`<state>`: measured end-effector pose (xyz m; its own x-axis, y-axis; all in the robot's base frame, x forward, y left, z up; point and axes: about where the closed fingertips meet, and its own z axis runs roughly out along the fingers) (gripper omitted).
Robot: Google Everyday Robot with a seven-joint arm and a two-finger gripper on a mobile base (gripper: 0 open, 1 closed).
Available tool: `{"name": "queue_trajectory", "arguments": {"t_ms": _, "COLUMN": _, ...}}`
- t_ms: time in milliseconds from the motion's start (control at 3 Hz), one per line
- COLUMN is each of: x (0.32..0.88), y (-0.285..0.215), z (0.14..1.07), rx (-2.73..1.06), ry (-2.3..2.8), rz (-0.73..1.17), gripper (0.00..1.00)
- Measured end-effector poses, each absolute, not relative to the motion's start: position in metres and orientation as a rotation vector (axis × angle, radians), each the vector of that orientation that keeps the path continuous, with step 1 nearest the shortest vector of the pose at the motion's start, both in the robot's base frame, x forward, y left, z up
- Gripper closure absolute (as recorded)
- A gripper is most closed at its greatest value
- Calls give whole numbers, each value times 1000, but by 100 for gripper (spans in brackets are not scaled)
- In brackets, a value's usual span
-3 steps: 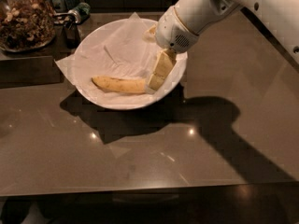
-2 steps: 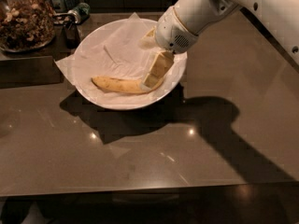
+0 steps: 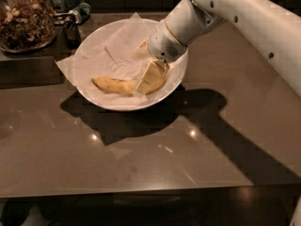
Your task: Pick banana from white bowl
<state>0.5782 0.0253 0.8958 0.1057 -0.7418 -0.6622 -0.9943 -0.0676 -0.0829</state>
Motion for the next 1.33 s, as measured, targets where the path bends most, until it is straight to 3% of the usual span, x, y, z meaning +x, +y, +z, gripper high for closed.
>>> {"name": "queue_trajectory", "arguments": {"t_ms": 667, "x": 591, "y": 39, "z": 864, "rx": -1860, "ry": 1718, "rz": 684, "gripper": 26}}
{"name": "queue_trajectory", "arguments": {"t_ms": 1000, "x": 593, "y": 41, "z": 849, "rx": -1853, "ry": 1747, "rz": 692, "gripper": 35}}
{"name": "queue_trajectory", "arguments": {"t_ms": 1333, "x": 591, "y": 38, "z": 841, "rx": -1845, "ry": 1767, "rz": 693, "gripper": 54}}
